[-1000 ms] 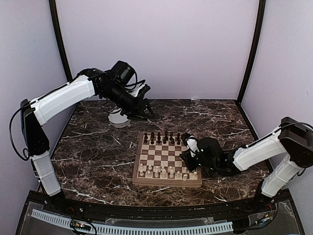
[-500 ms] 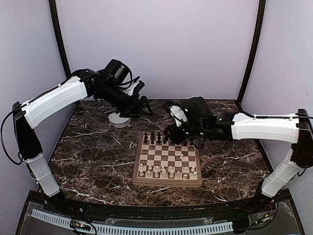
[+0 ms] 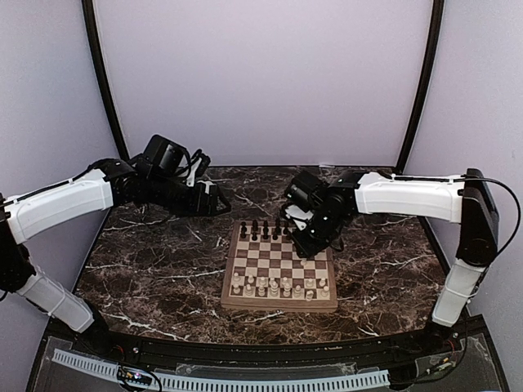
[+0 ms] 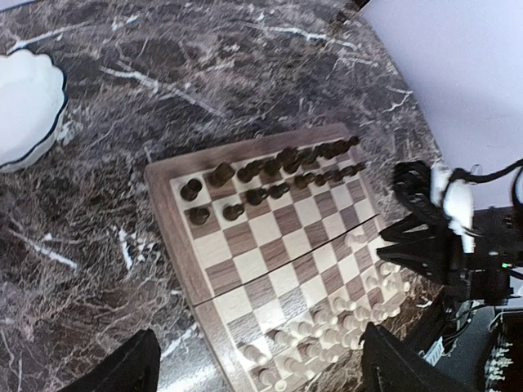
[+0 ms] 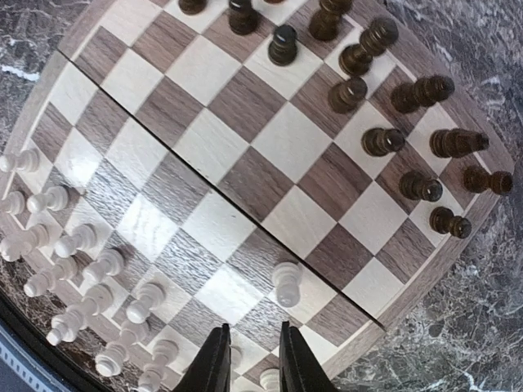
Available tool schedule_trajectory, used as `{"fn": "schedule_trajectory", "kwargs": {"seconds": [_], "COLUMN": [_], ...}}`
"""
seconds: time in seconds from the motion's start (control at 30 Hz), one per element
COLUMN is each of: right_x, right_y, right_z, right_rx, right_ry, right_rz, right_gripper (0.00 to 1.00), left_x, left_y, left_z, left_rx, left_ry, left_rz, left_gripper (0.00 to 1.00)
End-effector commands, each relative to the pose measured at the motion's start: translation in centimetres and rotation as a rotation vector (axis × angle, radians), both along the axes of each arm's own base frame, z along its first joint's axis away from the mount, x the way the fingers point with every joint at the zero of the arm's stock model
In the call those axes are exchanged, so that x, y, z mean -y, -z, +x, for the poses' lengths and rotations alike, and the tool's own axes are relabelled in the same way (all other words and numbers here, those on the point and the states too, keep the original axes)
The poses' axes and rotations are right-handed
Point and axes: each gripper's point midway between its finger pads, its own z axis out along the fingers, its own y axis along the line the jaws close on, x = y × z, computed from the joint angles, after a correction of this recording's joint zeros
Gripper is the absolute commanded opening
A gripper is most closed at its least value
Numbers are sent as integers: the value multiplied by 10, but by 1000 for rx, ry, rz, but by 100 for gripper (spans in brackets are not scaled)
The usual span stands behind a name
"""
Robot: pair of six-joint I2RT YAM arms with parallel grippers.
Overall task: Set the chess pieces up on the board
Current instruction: Move the pawn on the chessboard.
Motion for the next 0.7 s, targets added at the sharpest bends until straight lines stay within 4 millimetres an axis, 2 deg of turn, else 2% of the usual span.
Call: {"fn": "schedule_trajectory", "kwargs": {"seconds": [0.0, 0.2, 0.43, 0.67], "right_x": [22, 20, 11, 9], "right_y": [15, 18, 27, 35], "right_z": [4, 12, 11, 18], "right_rx": [-97, -133, -168, -166], "right_ry": [52, 54, 14, 10], "right_rz": [-31, 5, 12, -18], "right_gripper": [22, 23, 28, 27], "left_x": [15, 18, 18, 18], "left_y": [-39, -35, -33, -30], "left_z": [8, 7, 6, 5], "left_rx": [94, 58, 39, 28], "left_ry": [21, 27, 23, 24], "left_rz": [-129, -116, -123, -122], "left_gripper": [86, 84, 84, 83]}}
